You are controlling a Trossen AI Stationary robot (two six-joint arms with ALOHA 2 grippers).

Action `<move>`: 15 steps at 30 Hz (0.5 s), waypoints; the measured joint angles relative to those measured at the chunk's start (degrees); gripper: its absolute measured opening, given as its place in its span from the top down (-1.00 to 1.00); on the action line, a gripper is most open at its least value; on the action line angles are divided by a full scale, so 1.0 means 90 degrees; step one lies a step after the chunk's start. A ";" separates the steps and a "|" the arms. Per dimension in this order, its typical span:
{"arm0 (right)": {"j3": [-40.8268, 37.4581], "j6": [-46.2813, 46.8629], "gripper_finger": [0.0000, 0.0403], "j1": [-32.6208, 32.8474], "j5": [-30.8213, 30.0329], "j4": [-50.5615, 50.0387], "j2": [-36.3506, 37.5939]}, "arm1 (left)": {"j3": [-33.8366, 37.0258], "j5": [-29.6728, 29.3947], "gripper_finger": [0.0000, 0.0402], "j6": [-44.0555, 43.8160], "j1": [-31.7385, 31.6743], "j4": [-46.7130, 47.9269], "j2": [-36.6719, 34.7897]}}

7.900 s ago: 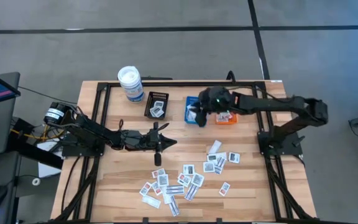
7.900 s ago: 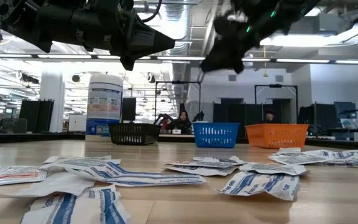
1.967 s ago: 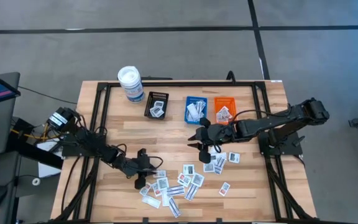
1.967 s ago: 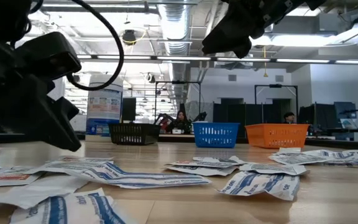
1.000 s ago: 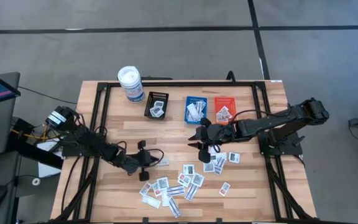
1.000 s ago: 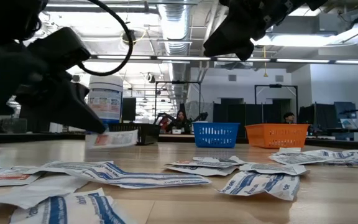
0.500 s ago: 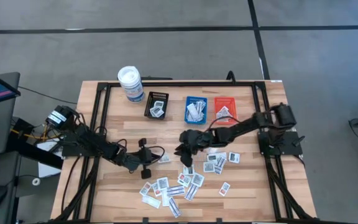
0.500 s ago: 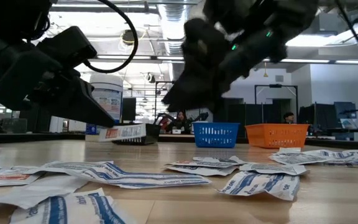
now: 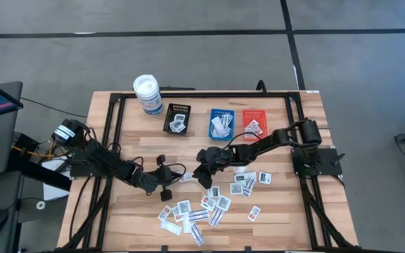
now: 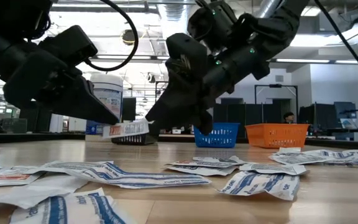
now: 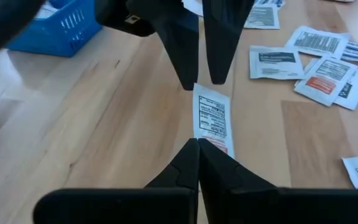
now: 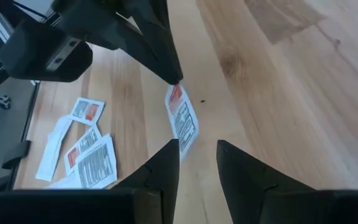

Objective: Pick & Place First Aid Supplies
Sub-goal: Put the orange ointment pack into the orange bin

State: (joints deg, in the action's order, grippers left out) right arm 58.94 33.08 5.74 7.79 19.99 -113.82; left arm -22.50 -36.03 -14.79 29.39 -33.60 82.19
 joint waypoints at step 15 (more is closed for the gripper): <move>0.0005 -0.0056 0.55 -0.0097 -0.0041 0.0198 0.0016 | -0.0005 -0.0361 0.97 0.0001 -0.0396 -0.0479 -0.0002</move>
State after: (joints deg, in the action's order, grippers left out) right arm 58.98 32.58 4.86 7.42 21.77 -113.68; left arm -22.55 -39.28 -14.78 25.83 -37.91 82.17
